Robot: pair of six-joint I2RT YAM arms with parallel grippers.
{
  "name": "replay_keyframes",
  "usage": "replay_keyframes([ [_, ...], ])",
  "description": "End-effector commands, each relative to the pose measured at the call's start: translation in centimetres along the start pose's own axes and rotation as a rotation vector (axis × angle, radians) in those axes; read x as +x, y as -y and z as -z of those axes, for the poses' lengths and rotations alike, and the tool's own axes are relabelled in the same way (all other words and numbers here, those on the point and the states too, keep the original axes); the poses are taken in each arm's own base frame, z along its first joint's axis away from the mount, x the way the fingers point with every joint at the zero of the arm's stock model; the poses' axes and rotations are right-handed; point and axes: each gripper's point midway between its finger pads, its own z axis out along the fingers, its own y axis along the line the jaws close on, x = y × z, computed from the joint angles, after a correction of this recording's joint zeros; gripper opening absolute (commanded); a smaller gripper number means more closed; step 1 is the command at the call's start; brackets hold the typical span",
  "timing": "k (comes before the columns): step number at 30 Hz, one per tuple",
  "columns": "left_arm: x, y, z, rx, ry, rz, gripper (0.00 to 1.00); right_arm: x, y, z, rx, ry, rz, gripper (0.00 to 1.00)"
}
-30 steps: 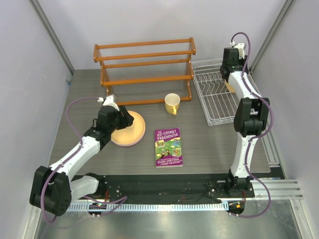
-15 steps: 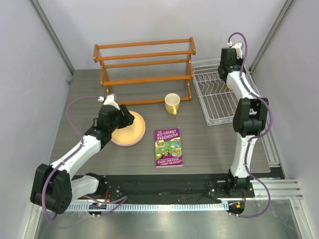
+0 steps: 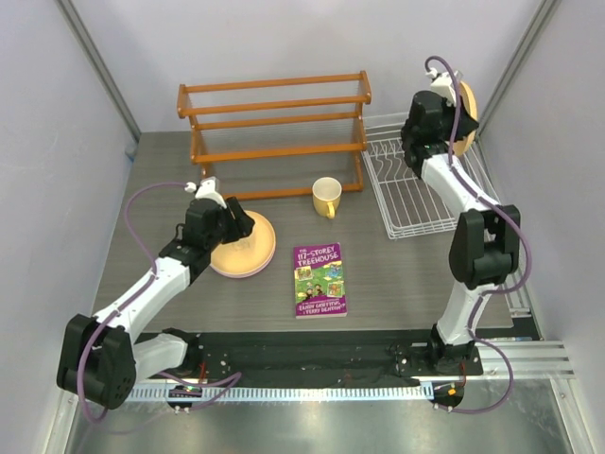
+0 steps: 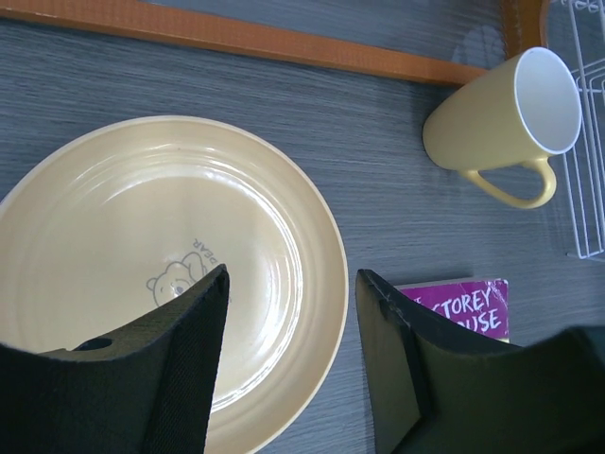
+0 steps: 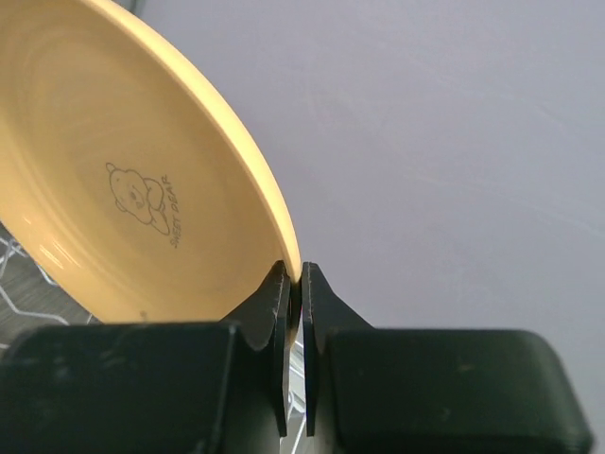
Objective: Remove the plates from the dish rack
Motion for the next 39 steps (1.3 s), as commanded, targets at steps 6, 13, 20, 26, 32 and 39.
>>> replay_keyframes([
  [6,-3.3,2.6,1.6,0.091,0.081,0.006,0.73,-3.1,5.7,9.8,-0.294,0.015,-0.352,0.01],
  [13,-3.8,4.9,2.7,0.210,0.096,0.014,0.78,-1.1,3.4,19.6,-0.711,-0.051,-0.481,0.01],
  [20,-4.2,5.6,3.0,0.250,0.130,0.080,0.82,1.0,1.1,25.8,-1.013,-0.169,-0.564,0.01],
  [26,-4.0,6.3,2.9,0.296,0.127,0.118,0.82,2.5,-1.3,30.4,-1.184,-0.239,-0.526,0.01],
  [32,-4.1,7.0,2.8,0.348,0.148,0.142,0.82,3.6,-2.8,33.9,-1.282,-0.274,-0.501,0.01],
  [39,-4.6,8.3,3.4,0.397,0.167,0.130,0.82,3.9,-4.1,35.7,-1.318,-0.283,-0.476,0.01],
])
